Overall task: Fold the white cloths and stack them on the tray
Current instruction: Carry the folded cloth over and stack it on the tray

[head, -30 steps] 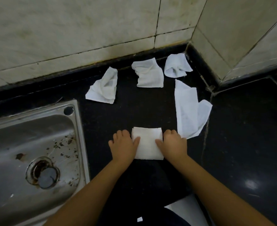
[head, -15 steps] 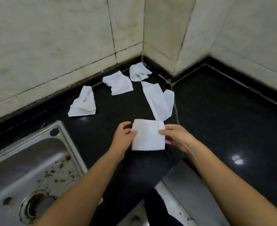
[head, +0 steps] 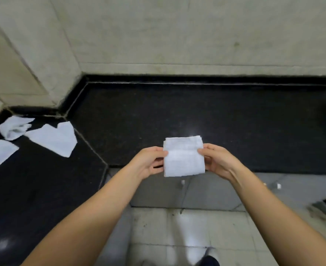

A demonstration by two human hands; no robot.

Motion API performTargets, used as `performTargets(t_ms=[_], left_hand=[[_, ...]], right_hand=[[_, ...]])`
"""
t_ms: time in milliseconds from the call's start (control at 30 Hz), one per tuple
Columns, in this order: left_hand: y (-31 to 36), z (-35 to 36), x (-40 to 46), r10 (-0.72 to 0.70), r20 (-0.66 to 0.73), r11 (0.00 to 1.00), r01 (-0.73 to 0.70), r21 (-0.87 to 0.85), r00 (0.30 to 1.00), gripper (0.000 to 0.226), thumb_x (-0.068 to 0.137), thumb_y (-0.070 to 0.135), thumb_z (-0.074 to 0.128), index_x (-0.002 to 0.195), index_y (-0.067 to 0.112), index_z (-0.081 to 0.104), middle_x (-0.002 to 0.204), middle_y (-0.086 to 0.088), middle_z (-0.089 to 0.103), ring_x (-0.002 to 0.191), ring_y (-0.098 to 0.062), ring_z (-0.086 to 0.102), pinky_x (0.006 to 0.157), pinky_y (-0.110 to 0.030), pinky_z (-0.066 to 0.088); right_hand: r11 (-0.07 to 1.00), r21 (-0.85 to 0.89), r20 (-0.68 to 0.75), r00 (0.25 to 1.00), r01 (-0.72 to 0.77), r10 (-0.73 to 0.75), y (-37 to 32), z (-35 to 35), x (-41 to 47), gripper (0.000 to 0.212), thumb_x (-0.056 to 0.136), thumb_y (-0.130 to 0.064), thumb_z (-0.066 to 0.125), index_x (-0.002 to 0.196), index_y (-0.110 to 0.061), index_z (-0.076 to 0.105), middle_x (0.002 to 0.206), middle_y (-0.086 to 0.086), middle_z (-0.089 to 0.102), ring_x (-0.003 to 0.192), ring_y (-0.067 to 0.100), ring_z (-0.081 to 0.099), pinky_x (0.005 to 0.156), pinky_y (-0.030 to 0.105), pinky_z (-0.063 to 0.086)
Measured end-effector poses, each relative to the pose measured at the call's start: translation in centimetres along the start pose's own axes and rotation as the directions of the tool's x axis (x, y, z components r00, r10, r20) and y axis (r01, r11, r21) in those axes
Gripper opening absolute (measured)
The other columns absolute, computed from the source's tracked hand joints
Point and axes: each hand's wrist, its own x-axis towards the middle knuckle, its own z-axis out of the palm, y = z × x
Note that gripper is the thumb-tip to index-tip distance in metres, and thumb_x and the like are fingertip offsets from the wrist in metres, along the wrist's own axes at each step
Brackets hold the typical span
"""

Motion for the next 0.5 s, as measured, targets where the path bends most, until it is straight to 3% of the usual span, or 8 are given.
performTargets(t_ms=[100,233,333,500], left_hand=[[-0.9,9.1,0.6,-0.050,0.136,0.993,0.035,0.109,0.989,0.018,0.088,0.002,0.058,0.078,0.017,0.057,0.087,-0.002,0.066,0.081,-0.017,0.063,0.078,-0.035,0.051],[-3.4,23.1,1.5,-0.118,0.283,0.973,0.054,0.224,0.952,0.020,0.087,0.001,0.059,0.076,0.018,0.057,0.086,-0.001,0.065,0.080,-0.016,0.063,0.082,-0.036,0.051],[-6.1,34.8,1.4,-0.187,0.379,0.956,0.080,0.281,0.906,0.022,0.087,0.002,0.058,0.074,0.019,0.058,0.084,-0.001,0.064,0.078,-0.016,0.062,0.081,-0.036,0.051],[-9.6,52.1,-0.4,-0.261,0.523,0.923,0.051,0.381,0.812,0.022,0.088,0.002,0.056,0.075,0.020,0.057,0.065,0.002,0.064,0.063,-0.010,0.060,0.074,-0.033,0.052]], right_hand=[[0.995,0.096,-0.106,0.994,0.039,-0.029,0.4,-8.8,-4.4,0.013,0.091,-0.004,0.055,0.097,-0.010,0.065,0.089,0.005,0.071,0.078,0.018,0.065,0.065,0.029,0.057],[0.980,0.182,-0.279,0.960,0.082,-0.028,1.2,-21.6,-10.7,0.013,0.091,-0.005,0.055,0.092,-0.013,0.065,0.087,0.004,0.069,0.079,0.018,0.062,0.069,0.029,0.051],[0.965,0.226,-0.389,0.921,0.131,-0.034,1.4,-31.7,-16.2,0.013,0.091,-0.006,0.055,0.094,-0.014,0.064,0.090,0.003,0.070,0.081,0.017,0.064,0.070,0.029,0.055],[0.924,0.299,-0.557,0.830,0.238,-0.033,1.0,-45.4,-24.8,0.016,0.092,-0.002,0.052,0.091,-0.013,0.064,0.078,0.000,0.073,0.064,0.010,0.069,0.058,0.026,0.058]])
